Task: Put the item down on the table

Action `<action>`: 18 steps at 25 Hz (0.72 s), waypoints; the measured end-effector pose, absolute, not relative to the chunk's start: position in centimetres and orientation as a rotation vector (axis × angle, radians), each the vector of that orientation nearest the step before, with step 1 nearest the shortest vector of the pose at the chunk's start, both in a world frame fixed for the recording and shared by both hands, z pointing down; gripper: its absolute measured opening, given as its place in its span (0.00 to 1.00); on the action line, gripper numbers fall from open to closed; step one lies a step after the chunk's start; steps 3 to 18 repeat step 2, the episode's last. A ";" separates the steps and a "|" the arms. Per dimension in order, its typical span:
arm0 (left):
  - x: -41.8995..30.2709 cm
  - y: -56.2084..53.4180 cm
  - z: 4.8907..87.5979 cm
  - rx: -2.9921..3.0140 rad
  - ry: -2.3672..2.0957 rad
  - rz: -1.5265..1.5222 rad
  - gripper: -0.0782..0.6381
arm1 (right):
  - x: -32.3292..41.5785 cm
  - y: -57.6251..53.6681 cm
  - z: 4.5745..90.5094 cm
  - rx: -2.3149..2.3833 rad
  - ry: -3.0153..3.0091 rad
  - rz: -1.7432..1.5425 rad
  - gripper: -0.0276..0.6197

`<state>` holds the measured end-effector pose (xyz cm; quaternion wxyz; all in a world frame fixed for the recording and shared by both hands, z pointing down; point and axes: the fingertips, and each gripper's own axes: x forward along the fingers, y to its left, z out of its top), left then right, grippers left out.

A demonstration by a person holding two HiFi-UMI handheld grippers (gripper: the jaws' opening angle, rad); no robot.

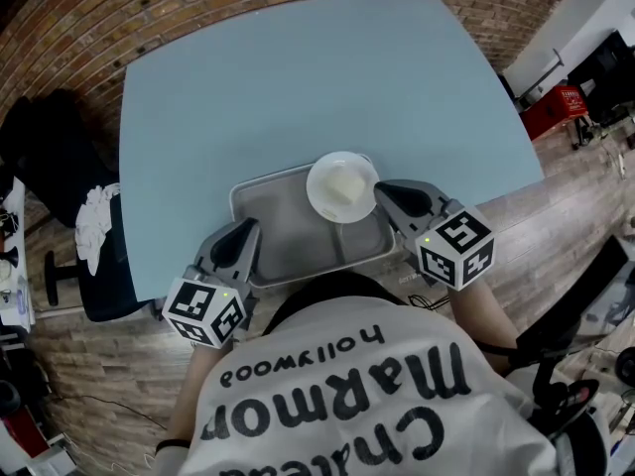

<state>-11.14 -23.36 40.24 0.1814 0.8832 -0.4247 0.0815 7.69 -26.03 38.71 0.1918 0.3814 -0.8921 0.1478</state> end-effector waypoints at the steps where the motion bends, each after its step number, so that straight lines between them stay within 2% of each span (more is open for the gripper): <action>1: -11.1 -23.4 40.2 2.494 -1.199 0.230 0.14 | 7.7 -26.1 38.7 1.072 -2.504 0.413 0.06; 18: -11.1 -23.4 40.2 2.495 -1.199 0.230 0.14 | 7.8 -26.1 38.7 1.073 -2.504 0.411 0.06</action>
